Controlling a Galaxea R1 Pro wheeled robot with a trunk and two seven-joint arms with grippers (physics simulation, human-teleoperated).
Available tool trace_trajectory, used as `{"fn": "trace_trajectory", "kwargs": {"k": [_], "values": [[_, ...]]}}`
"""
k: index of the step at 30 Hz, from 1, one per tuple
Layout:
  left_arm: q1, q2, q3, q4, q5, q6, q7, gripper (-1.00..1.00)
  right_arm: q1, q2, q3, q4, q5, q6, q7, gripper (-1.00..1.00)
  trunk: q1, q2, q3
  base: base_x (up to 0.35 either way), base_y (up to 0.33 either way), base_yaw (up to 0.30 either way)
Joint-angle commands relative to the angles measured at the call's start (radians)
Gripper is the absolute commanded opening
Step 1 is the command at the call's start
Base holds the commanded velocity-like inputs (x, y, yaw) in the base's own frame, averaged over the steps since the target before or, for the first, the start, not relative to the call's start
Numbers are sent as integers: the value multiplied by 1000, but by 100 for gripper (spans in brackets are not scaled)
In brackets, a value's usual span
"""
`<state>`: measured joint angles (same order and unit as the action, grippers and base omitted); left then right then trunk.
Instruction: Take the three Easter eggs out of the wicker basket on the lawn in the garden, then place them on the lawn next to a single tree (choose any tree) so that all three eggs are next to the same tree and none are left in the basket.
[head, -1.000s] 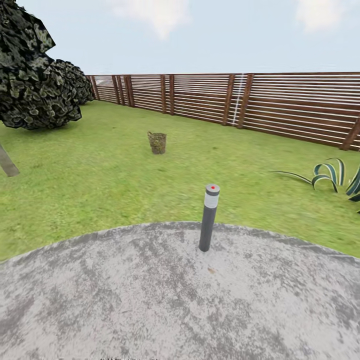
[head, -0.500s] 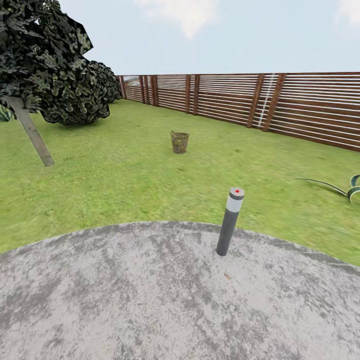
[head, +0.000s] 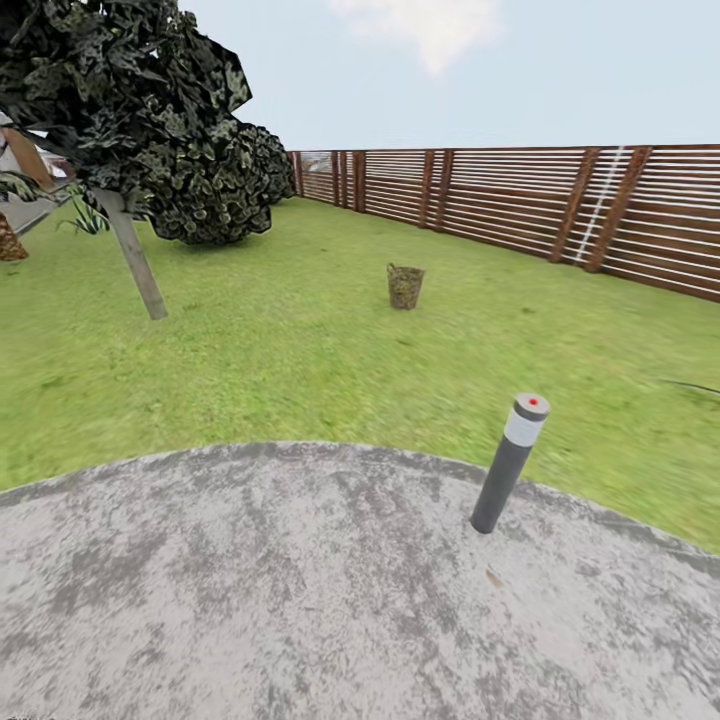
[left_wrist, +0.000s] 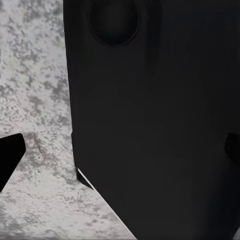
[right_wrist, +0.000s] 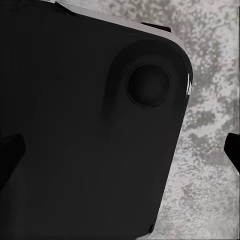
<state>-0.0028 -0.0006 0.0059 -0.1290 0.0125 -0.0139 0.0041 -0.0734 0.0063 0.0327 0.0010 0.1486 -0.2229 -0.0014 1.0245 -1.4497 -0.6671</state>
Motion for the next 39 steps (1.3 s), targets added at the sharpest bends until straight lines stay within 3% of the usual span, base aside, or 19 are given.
{"fn": "trace_trajectory", "kwargs": {"k": [1, 19, 39], "values": [[-1, 0, 0, 0, 1, -1, 0, 100, -1, 0, 3, 1, 3, -3, 0, 100, 1, 0, -1, 320, 0, 293], [0, -1, 0, 0, 1, -1, 0, 100, -1, -1, 3, 1, 2, -3, 0, 100, 1, 0, -1, 339, 0, 205], [0, -1, 0, 0, 1, -1, 0, 100, -1, -3, 6, 1, 1, 4, 0, 100, 1, 0, -1, 340, 0, 13]]}}
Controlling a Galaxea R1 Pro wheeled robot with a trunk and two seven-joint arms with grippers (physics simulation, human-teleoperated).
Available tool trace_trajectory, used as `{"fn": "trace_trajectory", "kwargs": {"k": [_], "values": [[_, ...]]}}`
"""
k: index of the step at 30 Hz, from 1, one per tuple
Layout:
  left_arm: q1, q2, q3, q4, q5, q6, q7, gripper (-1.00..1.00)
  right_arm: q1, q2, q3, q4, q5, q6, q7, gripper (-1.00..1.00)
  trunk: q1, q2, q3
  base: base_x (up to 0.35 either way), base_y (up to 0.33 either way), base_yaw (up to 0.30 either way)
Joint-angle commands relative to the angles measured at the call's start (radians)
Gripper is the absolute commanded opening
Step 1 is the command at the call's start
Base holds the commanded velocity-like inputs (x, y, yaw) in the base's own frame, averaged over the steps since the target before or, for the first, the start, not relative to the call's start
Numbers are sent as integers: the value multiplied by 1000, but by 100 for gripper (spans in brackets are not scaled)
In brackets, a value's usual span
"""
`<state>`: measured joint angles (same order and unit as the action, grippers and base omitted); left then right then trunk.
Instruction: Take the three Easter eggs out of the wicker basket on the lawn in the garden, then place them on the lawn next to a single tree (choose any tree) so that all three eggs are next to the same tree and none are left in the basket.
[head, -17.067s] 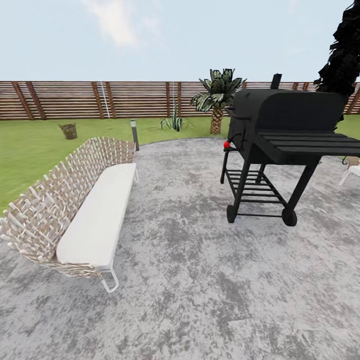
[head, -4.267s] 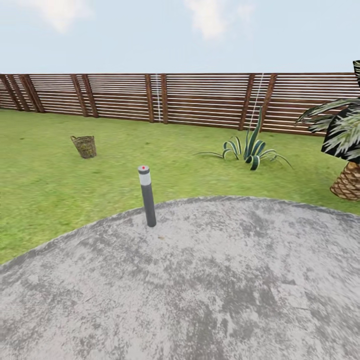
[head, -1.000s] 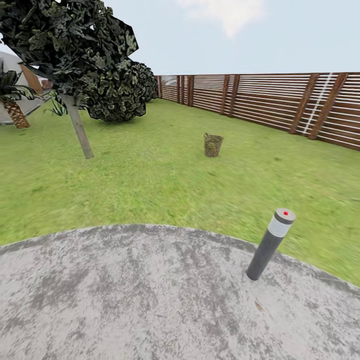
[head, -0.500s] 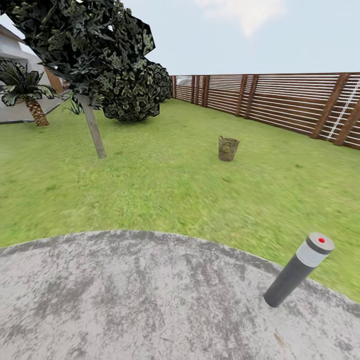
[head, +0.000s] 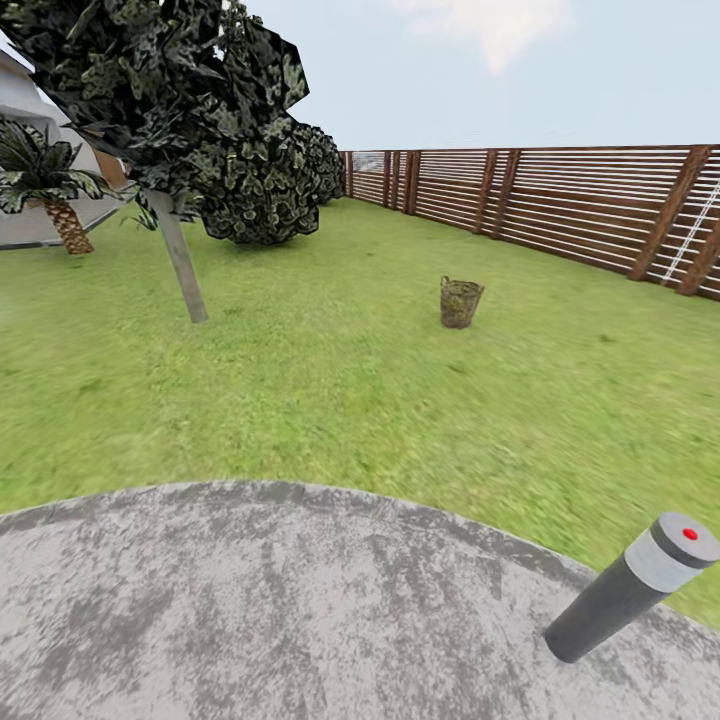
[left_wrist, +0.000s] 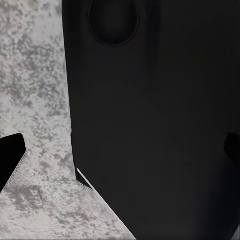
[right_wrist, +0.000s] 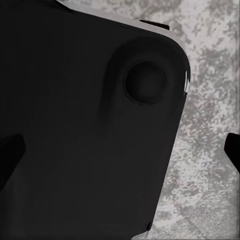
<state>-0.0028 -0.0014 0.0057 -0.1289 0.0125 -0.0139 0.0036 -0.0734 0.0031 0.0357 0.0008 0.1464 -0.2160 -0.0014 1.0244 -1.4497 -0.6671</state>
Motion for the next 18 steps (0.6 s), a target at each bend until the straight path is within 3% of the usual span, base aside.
{"fn": "trace_trajectory", "kwargs": {"k": [1, 18], "values": [[0, 0, 0, 0, 1, -1, 1, 100, 0, 0, 3, 1, 3, -2, 0, 100, 1, 0, -1, 340, 0, 0], [0, 0, 0, 0, 1, -1, 1, 100, -1, 0, 0, -2, 4, -9, 0, 100, 1, 0, -1, 340, 0, 0]]}}
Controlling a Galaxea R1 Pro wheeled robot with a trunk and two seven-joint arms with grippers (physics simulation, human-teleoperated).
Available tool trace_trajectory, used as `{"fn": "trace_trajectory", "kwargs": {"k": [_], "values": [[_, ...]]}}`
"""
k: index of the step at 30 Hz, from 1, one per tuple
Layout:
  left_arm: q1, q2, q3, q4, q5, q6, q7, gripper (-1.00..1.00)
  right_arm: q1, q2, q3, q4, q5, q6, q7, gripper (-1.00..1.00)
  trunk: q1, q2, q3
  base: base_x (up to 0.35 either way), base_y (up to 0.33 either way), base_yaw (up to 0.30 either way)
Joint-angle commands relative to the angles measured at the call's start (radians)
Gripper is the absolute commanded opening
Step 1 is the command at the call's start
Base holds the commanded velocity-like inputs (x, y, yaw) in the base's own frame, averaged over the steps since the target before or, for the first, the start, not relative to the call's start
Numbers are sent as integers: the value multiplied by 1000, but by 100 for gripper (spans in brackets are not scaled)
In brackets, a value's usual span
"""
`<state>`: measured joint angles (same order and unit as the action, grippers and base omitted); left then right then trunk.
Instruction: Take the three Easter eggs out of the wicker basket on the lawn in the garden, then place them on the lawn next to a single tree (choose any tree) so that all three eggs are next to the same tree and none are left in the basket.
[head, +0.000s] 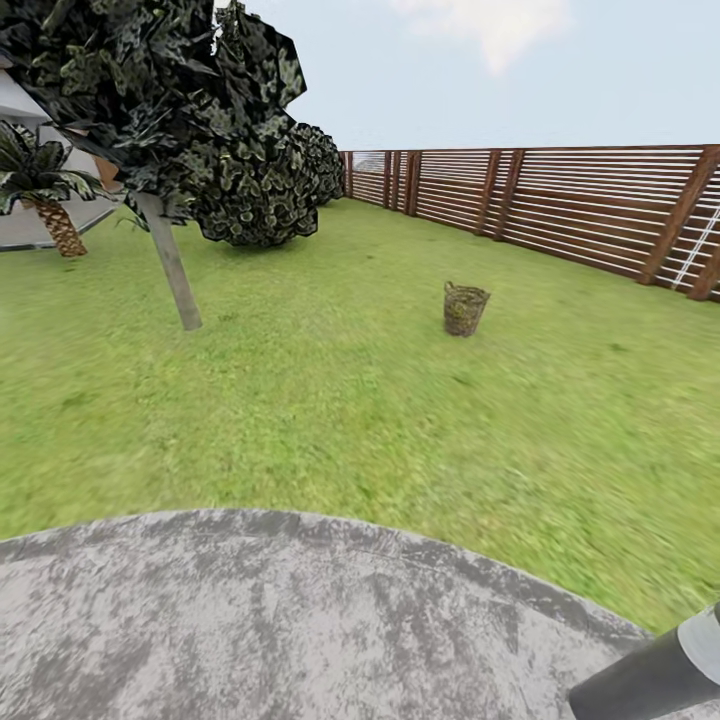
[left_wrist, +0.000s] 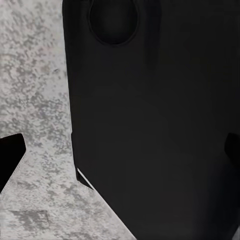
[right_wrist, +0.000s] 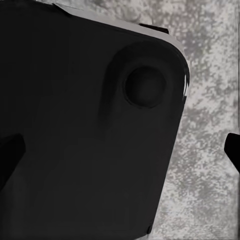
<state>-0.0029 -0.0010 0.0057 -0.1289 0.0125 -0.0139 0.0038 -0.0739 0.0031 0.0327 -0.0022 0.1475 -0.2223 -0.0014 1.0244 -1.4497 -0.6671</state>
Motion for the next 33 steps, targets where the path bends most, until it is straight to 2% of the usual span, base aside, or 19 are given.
{"fn": "trace_trajectory", "kwargs": {"k": [1, 23, 33], "values": [[0, 0, 0, 0, 1, -1, 0, 100, 0, 0, 3, 1, 3, -2, 0, 100, 1, 0, -1, 340, 0, 0], [0, 0, 0, 0, 1, -1, 0, 100, 0, 0, 3, 1, 3, -3, 0, 100, 1, 0, -1, 340, 0, -1], [0, 0, 0, 0, 1, -1, 0, 100, -1, 0, 3, 1, 3, -3, 0, 100, 1, 0, -1, 340, 0, -88]]}}
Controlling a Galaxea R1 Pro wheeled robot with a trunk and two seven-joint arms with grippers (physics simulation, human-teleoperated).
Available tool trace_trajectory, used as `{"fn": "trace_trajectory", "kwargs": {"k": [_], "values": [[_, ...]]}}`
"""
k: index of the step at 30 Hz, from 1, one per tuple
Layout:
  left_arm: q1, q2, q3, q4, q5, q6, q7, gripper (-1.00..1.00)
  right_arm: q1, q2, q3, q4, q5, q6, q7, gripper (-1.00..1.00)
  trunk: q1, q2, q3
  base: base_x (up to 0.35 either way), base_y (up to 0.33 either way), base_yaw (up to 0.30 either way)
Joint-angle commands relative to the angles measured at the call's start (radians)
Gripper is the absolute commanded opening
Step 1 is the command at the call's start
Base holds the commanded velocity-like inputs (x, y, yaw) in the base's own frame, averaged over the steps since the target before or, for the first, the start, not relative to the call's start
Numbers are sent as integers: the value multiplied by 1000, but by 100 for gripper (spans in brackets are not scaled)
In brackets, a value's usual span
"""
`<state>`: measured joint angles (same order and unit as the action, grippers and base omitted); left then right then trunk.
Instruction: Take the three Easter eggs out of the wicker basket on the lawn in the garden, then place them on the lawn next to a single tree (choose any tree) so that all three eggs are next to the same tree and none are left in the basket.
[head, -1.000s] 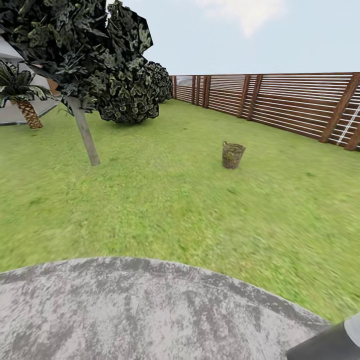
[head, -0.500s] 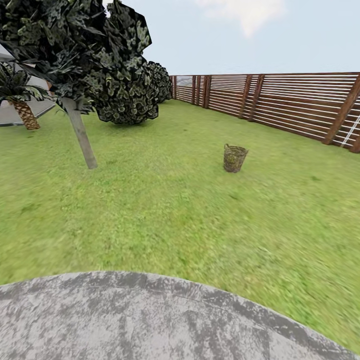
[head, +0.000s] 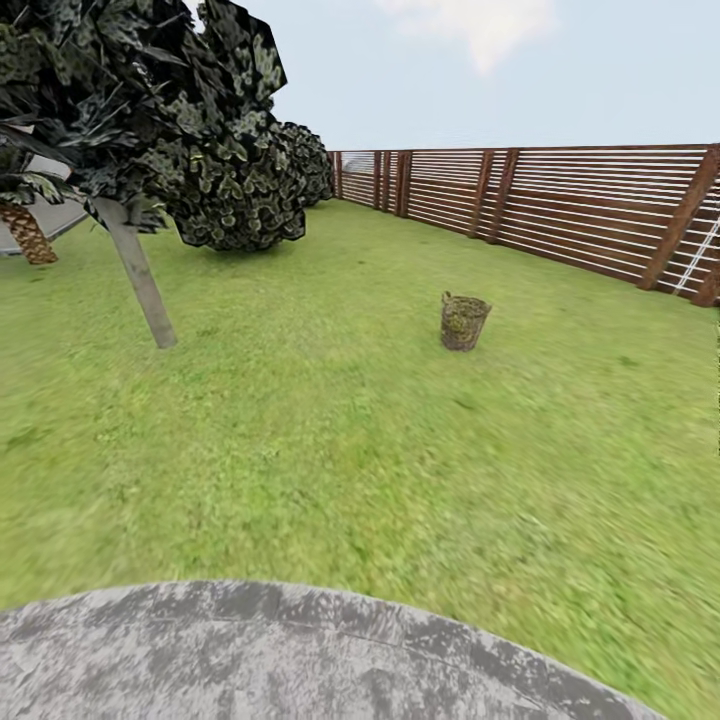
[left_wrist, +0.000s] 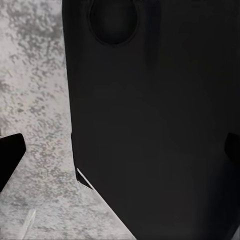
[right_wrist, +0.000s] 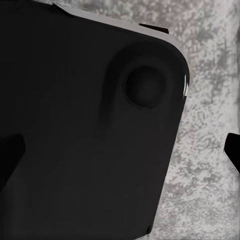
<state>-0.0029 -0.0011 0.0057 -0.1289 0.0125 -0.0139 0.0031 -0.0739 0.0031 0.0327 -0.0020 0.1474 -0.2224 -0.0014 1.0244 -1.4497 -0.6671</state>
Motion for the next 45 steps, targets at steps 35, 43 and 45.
{"fn": "trace_trajectory", "kwargs": {"k": [35, 43, 45], "values": [[-1, 0, 0, 0, 1, -1, 0, 100, -1, -2, 3, 1, 2, -3, 0, 100, 1, 0, -1, 340, 0, -85], [0, 0, 0, 0, 1, -1, 0, 100, 0, 0, 3, 1, 3, -3, 0, 100, 1, 0, -1, 339, 61, 0], [0, 0, 0, 0, 1, -1, 0, 100, 0, 0, 3, 1, 3, -3, 0, 100, 1, 0, -1, 338, 133, 0]]}}
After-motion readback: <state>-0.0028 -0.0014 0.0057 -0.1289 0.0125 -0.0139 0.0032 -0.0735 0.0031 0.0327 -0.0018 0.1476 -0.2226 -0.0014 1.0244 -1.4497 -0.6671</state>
